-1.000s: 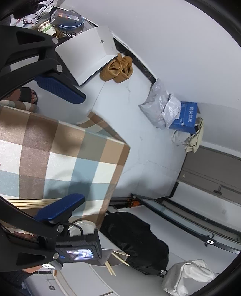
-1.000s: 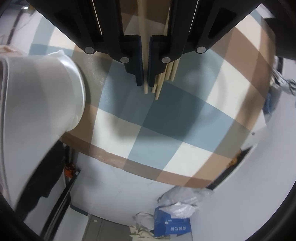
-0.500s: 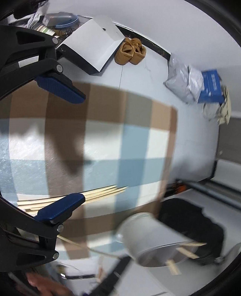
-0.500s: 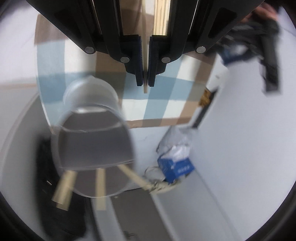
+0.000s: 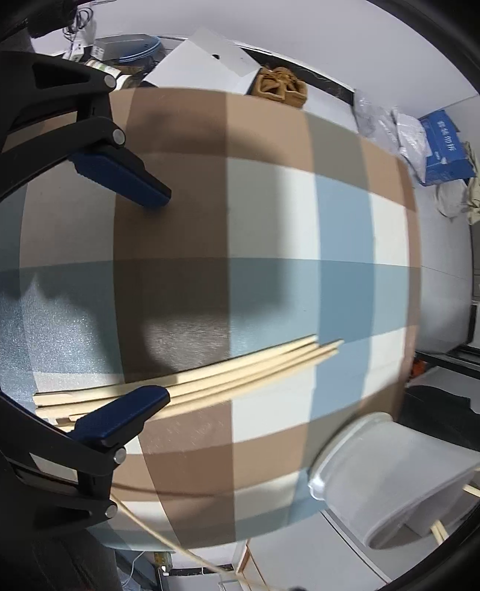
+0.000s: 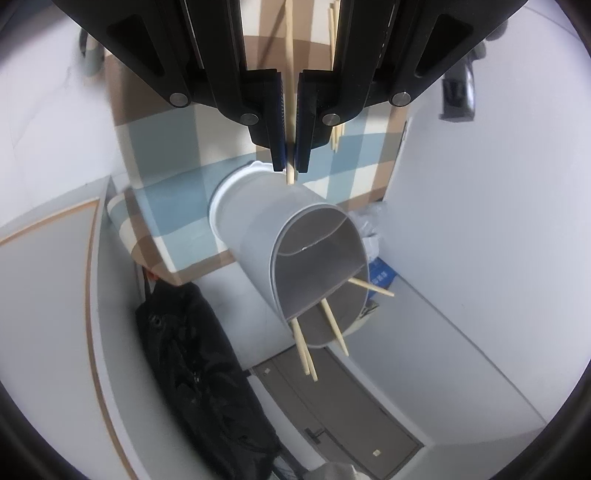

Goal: Organize utensils
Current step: 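Grasp a chopstick with the left gripper while the right gripper holds its chopstick, then lift both chopsticks and carry them over the white holder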

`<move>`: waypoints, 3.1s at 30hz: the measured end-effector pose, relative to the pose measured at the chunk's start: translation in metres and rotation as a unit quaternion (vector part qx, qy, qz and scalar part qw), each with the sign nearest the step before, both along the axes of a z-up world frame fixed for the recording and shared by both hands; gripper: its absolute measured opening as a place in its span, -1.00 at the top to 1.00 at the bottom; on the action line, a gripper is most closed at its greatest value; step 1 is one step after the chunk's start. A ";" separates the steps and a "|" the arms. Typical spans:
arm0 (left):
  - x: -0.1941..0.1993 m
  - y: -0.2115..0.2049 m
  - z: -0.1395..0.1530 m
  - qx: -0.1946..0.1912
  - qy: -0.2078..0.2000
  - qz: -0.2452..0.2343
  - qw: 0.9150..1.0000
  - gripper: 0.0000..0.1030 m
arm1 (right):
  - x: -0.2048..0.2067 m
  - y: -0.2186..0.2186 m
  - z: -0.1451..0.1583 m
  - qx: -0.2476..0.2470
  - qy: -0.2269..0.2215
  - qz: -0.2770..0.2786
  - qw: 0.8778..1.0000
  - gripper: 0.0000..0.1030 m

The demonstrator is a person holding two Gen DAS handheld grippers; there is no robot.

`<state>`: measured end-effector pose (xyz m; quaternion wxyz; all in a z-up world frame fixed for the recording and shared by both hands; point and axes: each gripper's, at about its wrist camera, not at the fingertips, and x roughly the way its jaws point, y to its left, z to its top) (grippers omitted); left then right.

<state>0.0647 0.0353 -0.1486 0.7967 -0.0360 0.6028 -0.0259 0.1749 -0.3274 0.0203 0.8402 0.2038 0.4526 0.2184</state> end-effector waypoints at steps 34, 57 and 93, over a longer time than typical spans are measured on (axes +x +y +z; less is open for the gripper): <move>0.058 -0.011 0.007 0.017 -0.002 0.035 0.999 0.99 | -0.005 0.001 0.017 -0.021 -0.044 0.047 0.998 0.92; -0.014 -0.008 0.106 -0.061 -0.224 0.043 0.972 0.99 | -0.046 0.049 0.040 -0.085 -0.150 0.091 0.981 0.92; 0.059 -0.045 0.237 -0.104 -0.297 -0.033 0.949 1.00 | 0.055 0.027 0.175 -0.061 -0.243 0.029 0.968 0.92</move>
